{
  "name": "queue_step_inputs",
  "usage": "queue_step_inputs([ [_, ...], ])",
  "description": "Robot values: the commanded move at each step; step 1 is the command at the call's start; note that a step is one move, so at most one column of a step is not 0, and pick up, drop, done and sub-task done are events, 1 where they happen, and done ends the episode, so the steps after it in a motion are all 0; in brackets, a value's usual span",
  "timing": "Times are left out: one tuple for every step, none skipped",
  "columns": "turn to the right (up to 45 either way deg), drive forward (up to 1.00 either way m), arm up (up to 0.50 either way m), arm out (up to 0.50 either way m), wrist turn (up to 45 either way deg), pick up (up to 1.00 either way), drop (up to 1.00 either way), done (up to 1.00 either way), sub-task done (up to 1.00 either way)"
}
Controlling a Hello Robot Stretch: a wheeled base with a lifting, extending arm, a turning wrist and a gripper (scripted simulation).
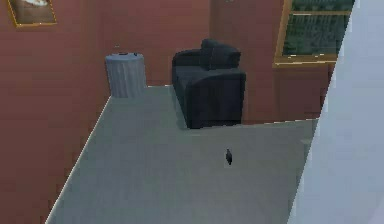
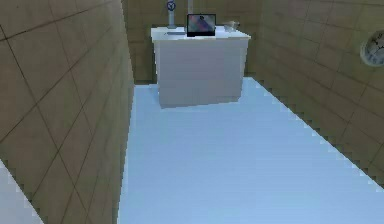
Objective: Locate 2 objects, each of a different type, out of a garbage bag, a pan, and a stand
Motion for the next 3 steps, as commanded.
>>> queue_step_inputs([
  [-6.0, 0.0, 0.0, 0.0, 0.0, 0.0, 0.0, 0.0, 0.0],
  [0.0, 0.45, 0.0, 0.0, 0.0, 0.0, 0.0, 0.0, 0.0],
  [45.0, 0.0, 0.0, 0.0, 0.0, 0.0, 0.0, 0.0, 0.0],
])
